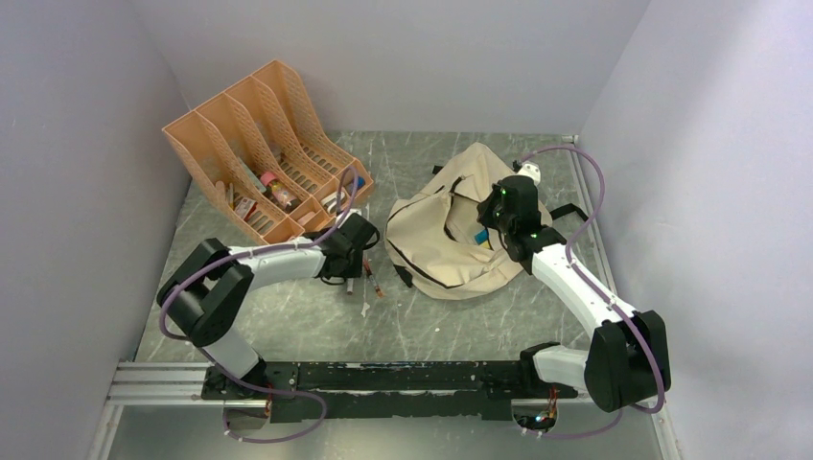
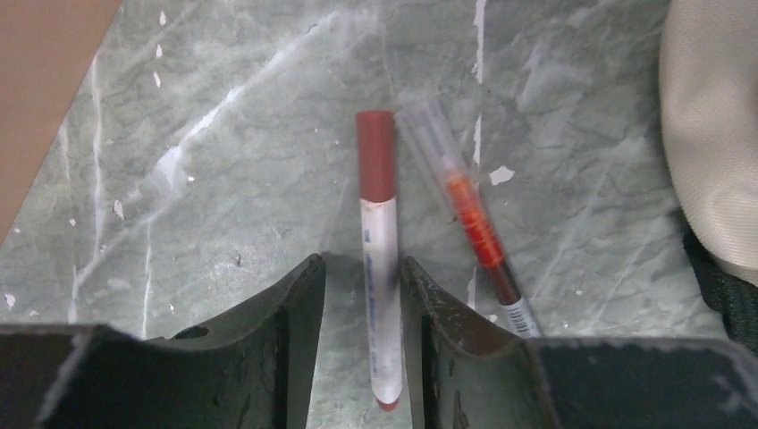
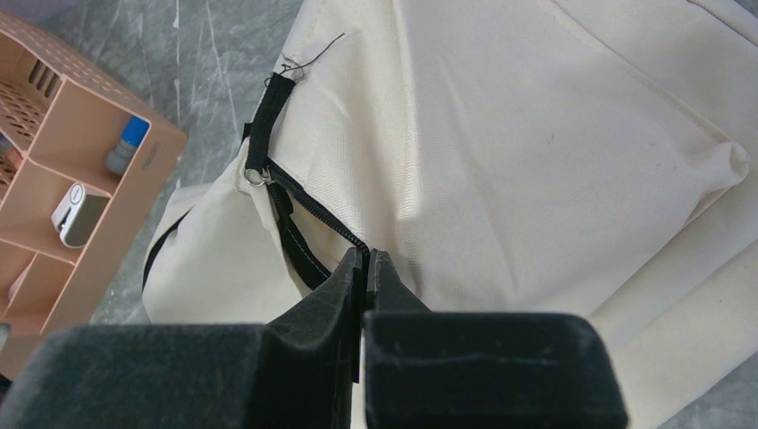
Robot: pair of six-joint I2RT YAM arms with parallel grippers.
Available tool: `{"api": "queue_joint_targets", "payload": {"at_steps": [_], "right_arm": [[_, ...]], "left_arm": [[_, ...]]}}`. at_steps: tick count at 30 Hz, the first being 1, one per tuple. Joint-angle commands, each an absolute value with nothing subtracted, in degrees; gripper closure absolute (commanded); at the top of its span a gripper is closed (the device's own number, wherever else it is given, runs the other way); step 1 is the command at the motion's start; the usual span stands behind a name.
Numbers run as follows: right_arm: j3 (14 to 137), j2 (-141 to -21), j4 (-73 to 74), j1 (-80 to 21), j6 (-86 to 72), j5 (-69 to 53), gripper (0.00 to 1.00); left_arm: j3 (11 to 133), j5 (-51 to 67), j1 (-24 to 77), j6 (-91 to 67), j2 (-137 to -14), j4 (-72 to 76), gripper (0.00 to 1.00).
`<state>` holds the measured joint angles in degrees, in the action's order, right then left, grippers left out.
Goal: Pack the student bag
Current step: Pick up the stationery from the center of the board.
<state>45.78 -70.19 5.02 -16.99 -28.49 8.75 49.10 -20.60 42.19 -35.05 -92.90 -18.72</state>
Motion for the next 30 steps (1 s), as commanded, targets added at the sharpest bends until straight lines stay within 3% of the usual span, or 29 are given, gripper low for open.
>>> {"api": "queue_joint_targets", "payload": {"at_steps": [1, 7, 17, 30], "right_arm": [[44.7, -68.8, 6.1, -17.3, -28.9, 8.5, 1.00], [44.6, -69.0, 6.0, -17.3, -29.0, 8.4, 1.00], [44.6, -68.9, 6.1, -17.3, -29.0, 8.5, 1.00], [45.0, -69.2, 6.3, -17.3, -29.6, 7.0, 1.00]], "left_arm": [[50.9, -20.6, 42.7, -33.6, -95.7, -19.8, 0.59], [51.7, -21.0, 43.8, -33.3, -97.5, -20.8, 0.63], [51.6, -21.6, 43.7, -34.3, -96.9, -22.1, 0.95], [59.9, -18.5, 43.8, -33.3, -78.0, -22.8, 0.95]]}}
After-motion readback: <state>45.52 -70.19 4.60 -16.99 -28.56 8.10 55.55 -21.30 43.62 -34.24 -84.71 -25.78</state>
